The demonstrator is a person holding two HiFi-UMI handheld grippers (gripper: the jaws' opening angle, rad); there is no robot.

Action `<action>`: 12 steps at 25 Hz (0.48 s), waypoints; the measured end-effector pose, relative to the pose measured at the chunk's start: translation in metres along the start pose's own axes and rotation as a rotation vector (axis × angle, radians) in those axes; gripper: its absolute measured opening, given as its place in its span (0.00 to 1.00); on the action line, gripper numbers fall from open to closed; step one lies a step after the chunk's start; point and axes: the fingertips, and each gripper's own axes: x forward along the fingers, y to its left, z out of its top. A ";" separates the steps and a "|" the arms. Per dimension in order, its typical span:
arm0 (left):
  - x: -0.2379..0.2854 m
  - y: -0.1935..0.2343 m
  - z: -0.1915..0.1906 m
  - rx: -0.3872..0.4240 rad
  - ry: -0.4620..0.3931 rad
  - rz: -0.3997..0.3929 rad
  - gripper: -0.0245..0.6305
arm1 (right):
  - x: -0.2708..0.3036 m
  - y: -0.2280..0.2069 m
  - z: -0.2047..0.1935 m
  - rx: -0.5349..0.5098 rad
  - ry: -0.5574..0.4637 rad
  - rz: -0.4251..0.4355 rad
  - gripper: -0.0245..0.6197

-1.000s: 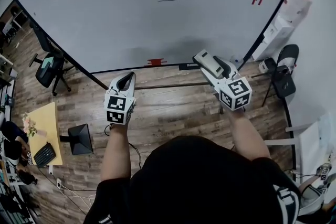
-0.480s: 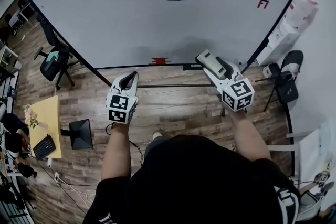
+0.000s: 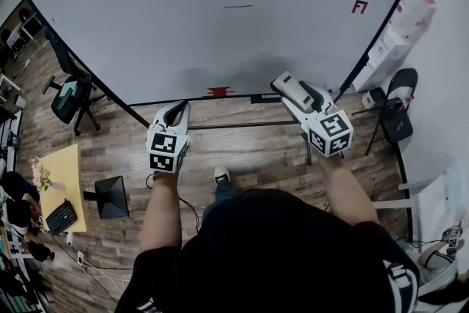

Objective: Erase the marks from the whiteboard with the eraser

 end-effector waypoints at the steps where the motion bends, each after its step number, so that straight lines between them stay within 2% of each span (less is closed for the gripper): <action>1: 0.003 0.002 0.001 0.002 -0.002 -0.003 0.05 | 0.001 -0.002 0.001 -0.001 0.001 -0.003 0.44; 12: 0.026 0.017 0.011 0.006 -0.026 -0.029 0.05 | 0.019 -0.010 0.008 -0.013 -0.005 -0.032 0.44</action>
